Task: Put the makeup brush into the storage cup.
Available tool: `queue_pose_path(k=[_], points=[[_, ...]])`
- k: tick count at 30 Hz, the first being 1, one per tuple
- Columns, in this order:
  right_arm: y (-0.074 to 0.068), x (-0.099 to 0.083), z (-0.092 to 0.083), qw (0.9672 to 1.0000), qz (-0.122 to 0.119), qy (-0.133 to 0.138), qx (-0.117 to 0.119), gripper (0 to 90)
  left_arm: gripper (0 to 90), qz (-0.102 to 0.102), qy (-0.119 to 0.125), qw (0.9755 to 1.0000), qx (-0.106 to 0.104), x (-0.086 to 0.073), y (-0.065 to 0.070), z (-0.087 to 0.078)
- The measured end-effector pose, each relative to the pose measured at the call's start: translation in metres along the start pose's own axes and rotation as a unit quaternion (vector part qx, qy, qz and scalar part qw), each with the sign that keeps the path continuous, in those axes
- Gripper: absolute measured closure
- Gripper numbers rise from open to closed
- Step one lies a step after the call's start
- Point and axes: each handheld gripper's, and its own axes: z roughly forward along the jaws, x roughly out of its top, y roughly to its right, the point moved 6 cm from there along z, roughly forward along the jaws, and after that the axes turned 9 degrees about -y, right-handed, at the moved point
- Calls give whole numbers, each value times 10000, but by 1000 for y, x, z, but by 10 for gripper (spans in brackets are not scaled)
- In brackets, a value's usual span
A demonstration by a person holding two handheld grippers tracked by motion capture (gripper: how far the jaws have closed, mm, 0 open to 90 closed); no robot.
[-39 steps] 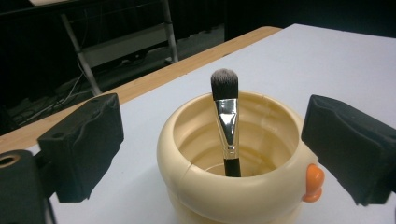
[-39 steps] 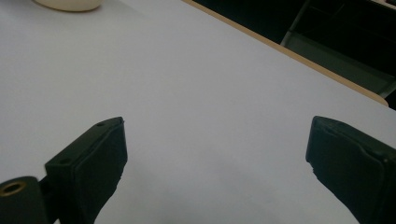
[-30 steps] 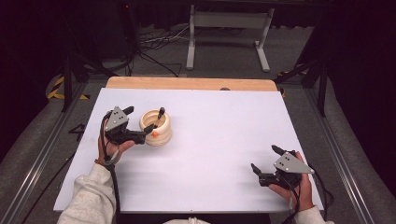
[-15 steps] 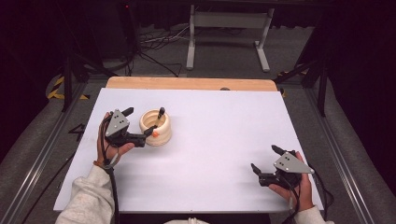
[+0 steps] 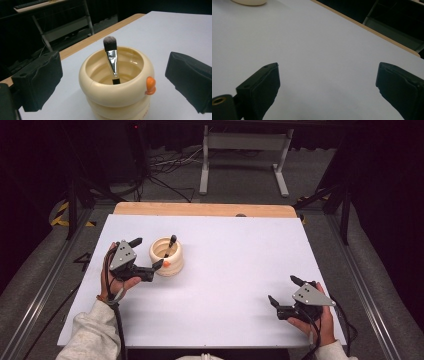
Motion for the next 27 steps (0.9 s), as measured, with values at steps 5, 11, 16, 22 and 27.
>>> queue_pose_path(k=[5, 11, 16, 22, 27], points=[[-1, 0, 0, 10000, -15, -6, 7, 63, 19, 4, 35, 10000, -53, 0, 3, -4], [-1, 0, 0, 10000, -17, -1, 9, 63, 21, 57, -35, 10000, -58, -3, 7, -7], [-1, 0, 0, 10000, -22, -2, 8, 63, 20, 87, -37, 9999, -59, -5, 9, -9], [-1, 0, 0, 10000, -18, -4, 8, 63, 20, 157, -83, 9998, -54, -7, 12, -12], [-1, 1, 0, 10000, -36, -7, 12, 63, 19, 217, -101, 9997, -61, -8, 14, -15]])
